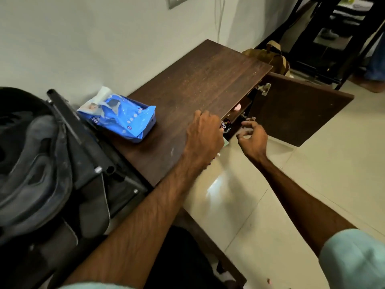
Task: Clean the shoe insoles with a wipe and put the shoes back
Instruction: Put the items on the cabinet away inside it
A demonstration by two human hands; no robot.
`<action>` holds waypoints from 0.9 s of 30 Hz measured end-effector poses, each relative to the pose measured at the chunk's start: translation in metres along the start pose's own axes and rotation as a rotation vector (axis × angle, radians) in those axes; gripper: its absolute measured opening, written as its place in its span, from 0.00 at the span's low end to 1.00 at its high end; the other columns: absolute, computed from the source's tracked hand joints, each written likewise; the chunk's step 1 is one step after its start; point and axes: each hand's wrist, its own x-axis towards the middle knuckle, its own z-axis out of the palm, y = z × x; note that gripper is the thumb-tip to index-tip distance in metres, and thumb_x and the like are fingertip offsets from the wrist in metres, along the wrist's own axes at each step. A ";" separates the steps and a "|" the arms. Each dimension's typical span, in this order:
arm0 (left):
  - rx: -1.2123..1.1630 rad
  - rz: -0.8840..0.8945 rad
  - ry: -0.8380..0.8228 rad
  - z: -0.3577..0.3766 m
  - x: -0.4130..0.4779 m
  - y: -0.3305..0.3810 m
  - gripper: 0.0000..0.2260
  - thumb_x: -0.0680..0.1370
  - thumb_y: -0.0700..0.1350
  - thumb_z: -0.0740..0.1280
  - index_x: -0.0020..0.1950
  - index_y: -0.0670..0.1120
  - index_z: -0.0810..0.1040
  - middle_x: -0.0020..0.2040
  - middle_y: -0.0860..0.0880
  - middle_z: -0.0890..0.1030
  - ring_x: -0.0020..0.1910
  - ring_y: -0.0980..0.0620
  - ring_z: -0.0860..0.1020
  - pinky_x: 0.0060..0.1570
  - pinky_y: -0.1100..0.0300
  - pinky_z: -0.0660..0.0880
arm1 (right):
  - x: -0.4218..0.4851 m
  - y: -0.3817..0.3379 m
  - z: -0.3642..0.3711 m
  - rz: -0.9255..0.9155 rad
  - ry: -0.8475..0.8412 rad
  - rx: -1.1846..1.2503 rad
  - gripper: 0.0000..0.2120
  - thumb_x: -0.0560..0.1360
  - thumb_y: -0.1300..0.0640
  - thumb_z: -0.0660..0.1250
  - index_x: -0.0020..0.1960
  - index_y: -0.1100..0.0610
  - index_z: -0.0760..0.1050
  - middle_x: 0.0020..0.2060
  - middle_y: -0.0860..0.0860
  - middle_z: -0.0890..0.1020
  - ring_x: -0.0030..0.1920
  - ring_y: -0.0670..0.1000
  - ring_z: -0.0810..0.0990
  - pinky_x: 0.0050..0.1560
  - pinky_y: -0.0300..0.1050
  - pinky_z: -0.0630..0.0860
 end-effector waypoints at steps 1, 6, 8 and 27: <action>-0.015 0.002 0.008 -0.004 -0.008 0.006 0.11 0.82 0.49 0.65 0.59 0.46 0.80 0.58 0.46 0.79 0.61 0.48 0.72 0.53 0.56 0.72 | -0.014 -0.009 -0.006 -0.017 -0.014 0.009 0.19 0.72 0.64 0.72 0.62 0.58 0.79 0.54 0.47 0.79 0.43 0.43 0.82 0.46 0.38 0.80; -0.129 0.007 0.020 -0.030 -0.061 0.026 0.10 0.81 0.48 0.67 0.57 0.45 0.82 0.54 0.48 0.82 0.55 0.51 0.76 0.49 0.61 0.70 | -0.085 -0.059 -0.042 -0.200 -0.180 0.043 0.12 0.73 0.61 0.73 0.57 0.55 0.82 0.53 0.49 0.82 0.42 0.41 0.81 0.43 0.34 0.77; -0.131 0.012 0.022 -0.044 -0.082 0.026 0.09 0.80 0.47 0.66 0.56 0.46 0.83 0.53 0.48 0.82 0.54 0.51 0.77 0.47 0.61 0.70 | -0.108 -0.079 -0.055 -0.294 -0.239 0.019 0.10 0.74 0.60 0.73 0.55 0.55 0.83 0.51 0.49 0.83 0.41 0.42 0.81 0.43 0.39 0.79; -0.140 -0.160 -0.090 -0.118 -0.174 -0.009 0.07 0.78 0.46 0.70 0.55 0.49 0.82 0.52 0.49 0.83 0.52 0.50 0.80 0.46 0.56 0.72 | -0.199 -0.171 -0.095 -0.238 -0.755 -0.139 0.07 0.78 0.65 0.70 0.48 0.54 0.81 0.43 0.52 0.85 0.39 0.47 0.85 0.33 0.40 0.81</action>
